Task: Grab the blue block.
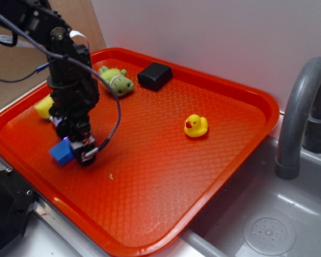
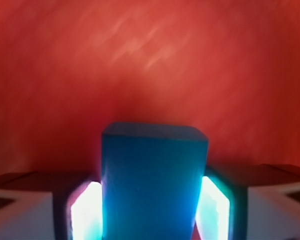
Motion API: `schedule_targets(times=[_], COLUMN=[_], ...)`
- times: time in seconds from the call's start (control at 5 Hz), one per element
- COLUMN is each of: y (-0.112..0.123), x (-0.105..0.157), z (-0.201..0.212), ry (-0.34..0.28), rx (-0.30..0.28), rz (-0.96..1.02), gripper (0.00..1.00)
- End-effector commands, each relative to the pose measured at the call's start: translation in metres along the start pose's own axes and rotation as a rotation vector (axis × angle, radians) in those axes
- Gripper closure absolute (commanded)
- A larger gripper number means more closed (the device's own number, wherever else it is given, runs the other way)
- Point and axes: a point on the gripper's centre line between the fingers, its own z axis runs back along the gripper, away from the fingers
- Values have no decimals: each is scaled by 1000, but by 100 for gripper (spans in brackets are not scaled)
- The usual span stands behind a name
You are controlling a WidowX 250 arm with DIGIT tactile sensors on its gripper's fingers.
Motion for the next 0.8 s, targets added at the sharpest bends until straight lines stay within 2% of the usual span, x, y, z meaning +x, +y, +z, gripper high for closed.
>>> schedule_targets(times=[0.0, 0.2, 0.4, 0.6], y=[15, 21, 25, 24], x=[4, 11, 16, 14], z=[107, 158, 210, 230], ry=[-52, 22, 5, -93], rx=[-126, -126, -113, -100], rz=[221, 294, 321, 270], gripper=[100, 100, 100, 100])
